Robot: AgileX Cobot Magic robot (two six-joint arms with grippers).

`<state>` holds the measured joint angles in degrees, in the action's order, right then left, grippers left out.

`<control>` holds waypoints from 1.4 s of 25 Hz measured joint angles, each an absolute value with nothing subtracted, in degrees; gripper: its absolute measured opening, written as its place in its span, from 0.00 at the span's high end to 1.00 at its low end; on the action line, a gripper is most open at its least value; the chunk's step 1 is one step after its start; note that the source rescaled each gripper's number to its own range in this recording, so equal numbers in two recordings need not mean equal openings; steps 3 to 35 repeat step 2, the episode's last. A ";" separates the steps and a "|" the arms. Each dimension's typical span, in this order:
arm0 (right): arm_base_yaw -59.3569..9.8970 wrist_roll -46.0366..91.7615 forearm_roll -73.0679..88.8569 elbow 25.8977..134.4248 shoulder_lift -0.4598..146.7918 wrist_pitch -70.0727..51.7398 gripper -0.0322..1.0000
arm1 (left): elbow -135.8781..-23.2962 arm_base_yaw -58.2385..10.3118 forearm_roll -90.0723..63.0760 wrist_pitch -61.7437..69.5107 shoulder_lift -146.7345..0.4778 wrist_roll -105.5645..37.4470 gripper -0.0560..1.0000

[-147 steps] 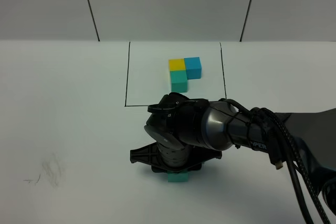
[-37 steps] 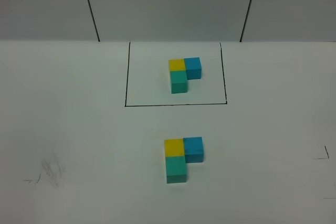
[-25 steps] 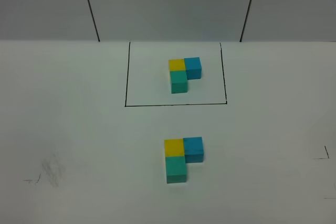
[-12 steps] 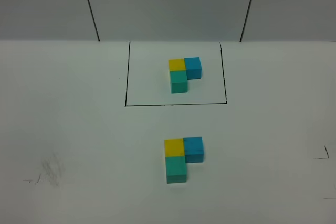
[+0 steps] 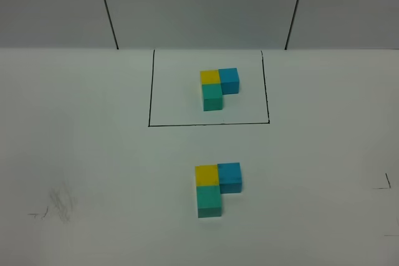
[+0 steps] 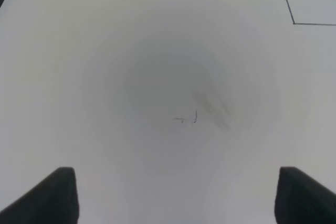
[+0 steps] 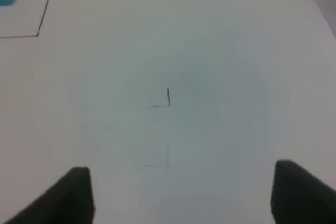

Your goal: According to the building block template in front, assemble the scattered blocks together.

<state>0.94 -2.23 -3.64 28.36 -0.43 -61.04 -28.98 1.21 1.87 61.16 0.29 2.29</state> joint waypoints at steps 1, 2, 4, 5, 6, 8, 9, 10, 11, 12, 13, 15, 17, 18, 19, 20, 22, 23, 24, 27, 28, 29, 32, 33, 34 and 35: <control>0.94 -2.23 -3.64 28.36 -0.43 -61.04 0.56 | -28.98 1.21 1.87 61.16 0.29 2.29 0.04; 0.94 -2.23 -3.64 28.36 -0.43 -61.04 0.57 | -28.98 1.21 1.87 61.16 0.29 2.29 0.04; 0.94 -2.23 -3.64 28.36 -0.43 -61.04 0.57 | -28.98 1.21 1.87 61.16 0.29 2.29 0.04; 0.94 -2.23 -3.64 28.36 -0.43 -61.04 0.57 | -28.98 1.21 1.87 61.16 0.29 2.29 0.04; 0.94 -2.23 -3.64 28.36 -0.43 -61.04 0.57 | -28.98 1.21 1.87 61.16 0.29 2.29 0.04; 0.94 -2.23 -3.64 28.36 -0.43 -61.04 0.57 | -28.98 1.21 1.87 61.16 0.29 2.29 0.04; 0.94 -2.23 -3.64 28.36 -0.43 -61.04 0.57 | -28.98 1.21 1.87 61.16 0.29 2.29 0.04; 0.94 -2.23 -3.64 28.36 -0.43 -61.04 0.57 | -28.98 1.21 1.87 61.16 0.29 2.29 0.04; 0.94 -2.23 -3.64 28.36 -0.43 -61.04 0.57 | -28.98 1.21 1.87 61.16 0.29 2.29 0.04; 0.94 -2.23 -3.64 28.36 -0.43 -61.04 0.57 | -28.98 1.21 1.87 61.16 0.29 2.29 0.04; 0.94 -2.23 -3.64 28.36 -0.43 -61.04 0.57 | -28.98 1.21 1.87 61.16 0.29 2.29 0.04; 0.94 -2.23 -3.64 28.36 -0.43 -61.04 0.57 | -28.98 1.21 1.87 61.16 0.29 2.29 0.04; 0.94 -2.23 -3.64 28.36 -0.43 -61.04 0.57 | -28.98 1.21 1.87 61.16 0.29 2.29 0.04; 0.94 -2.23 -3.64 28.36 -0.43 -61.04 0.57 | -28.98 1.21 1.87 61.16 0.29 2.29 0.04; 0.94 -2.23 -3.64 28.36 -0.43 -61.04 0.57 | -28.98 1.21 1.87 61.16 0.29 2.29 0.04; 0.94 -2.23 -3.64 28.36 -0.43 -61.04 0.57 | -28.98 1.21 1.87 61.16 0.29 2.29 0.04; 0.94 -2.23 -3.64 28.36 -0.43 -61.04 0.57 | -28.98 1.21 1.87 61.16 0.29 2.29 0.04; 0.94 -2.23 -3.64 28.36 -0.43 -61.04 0.57 | -28.98 1.21 1.87 61.16 0.29 2.29 0.04; 0.94 -2.23 -3.64 28.36 -0.43 -61.04 0.57 | -28.98 1.21 1.87 61.16 0.29 2.29 0.04; 0.94 -2.23 -3.64 28.36 -0.43 -61.04 0.57 | -28.98 1.21 1.87 61.16 0.29 2.29 0.04; 0.94 -2.23 -3.64 28.36 -0.43 -61.04 0.57 | -28.98 1.21 1.87 61.16 0.29 2.29 0.04; 0.94 -2.23 -3.64 28.36 -0.43 -61.04 0.57 | -28.98 1.21 1.87 61.16 0.29 2.29 0.04; 0.94 -2.23 -3.64 28.36 -0.43 -61.04 0.57 | -28.98 1.21 1.87 61.16 0.29 2.29 0.04; 0.94 -2.23 -3.64 28.36 -0.43 -61.04 0.57 | -28.98 1.21 1.87 61.16 0.29 2.29 0.04; 0.94 -2.23 -3.64 28.36 -0.43 -61.04 0.57 | -28.98 1.21 1.87 61.16 0.29 2.29 0.04; 0.94 -2.23 -3.64 28.36 -0.43 -61.04 0.57 | -28.98 1.21 1.87 61.16 0.29 2.29 0.04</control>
